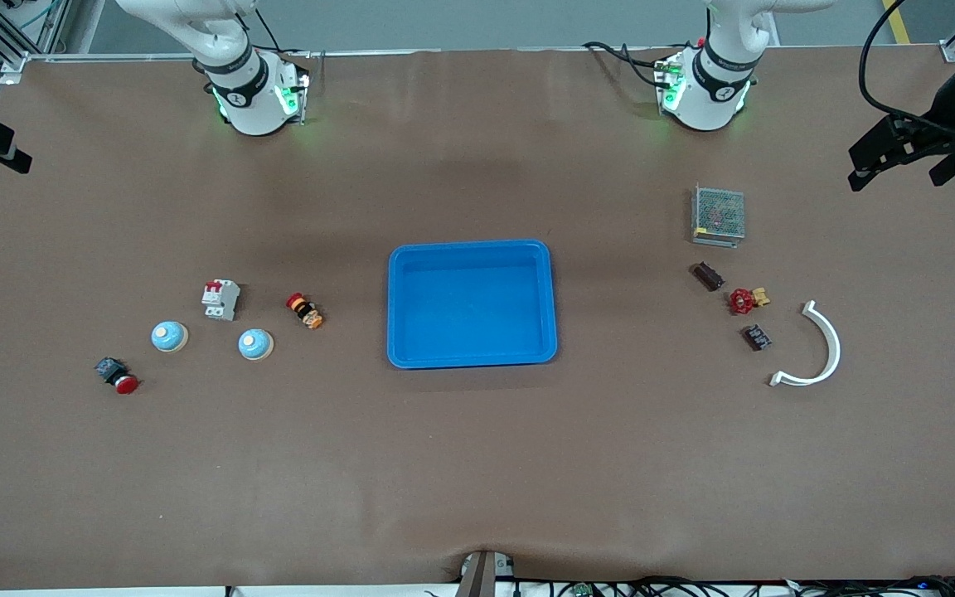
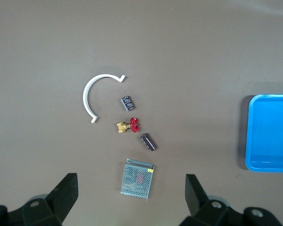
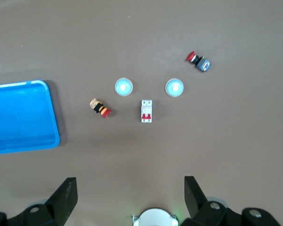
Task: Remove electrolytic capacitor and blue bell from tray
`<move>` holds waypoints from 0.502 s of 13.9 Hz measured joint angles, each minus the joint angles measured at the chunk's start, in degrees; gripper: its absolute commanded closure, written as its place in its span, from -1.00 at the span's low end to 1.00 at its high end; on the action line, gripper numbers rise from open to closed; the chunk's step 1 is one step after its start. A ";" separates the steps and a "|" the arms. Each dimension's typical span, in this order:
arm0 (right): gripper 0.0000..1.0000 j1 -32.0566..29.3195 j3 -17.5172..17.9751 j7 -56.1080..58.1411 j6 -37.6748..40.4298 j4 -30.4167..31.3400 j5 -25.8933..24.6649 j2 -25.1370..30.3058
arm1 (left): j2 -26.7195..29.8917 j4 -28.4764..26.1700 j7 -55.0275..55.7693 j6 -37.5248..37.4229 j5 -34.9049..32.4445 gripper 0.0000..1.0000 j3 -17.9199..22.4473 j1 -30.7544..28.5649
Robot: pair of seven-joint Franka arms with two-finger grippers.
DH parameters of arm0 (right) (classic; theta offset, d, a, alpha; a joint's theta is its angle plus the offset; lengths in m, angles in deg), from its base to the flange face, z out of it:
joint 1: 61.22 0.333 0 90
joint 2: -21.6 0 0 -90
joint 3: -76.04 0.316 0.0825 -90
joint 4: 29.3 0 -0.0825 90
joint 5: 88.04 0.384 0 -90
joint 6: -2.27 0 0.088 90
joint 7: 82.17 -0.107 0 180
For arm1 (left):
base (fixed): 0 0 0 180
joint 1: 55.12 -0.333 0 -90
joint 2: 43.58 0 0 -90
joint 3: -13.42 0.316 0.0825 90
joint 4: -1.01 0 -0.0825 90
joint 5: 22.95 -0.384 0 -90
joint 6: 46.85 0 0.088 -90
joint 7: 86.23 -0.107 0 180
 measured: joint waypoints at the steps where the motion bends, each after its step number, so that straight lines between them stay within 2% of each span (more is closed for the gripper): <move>1: -1.00 0.38 0.01 0.00 -1.31 0.00 -0.72 -0.14 | 0.00 -0.01 0.00 0.00 0.00 -1.00 0.00 0.00; 7: -1.00 1.36 0.47 0.47 -7.49 -0.09 -1.61 -0.30 | 0.00 -0.06 0.00 0.00 0.00 -1.00 0.00 0.00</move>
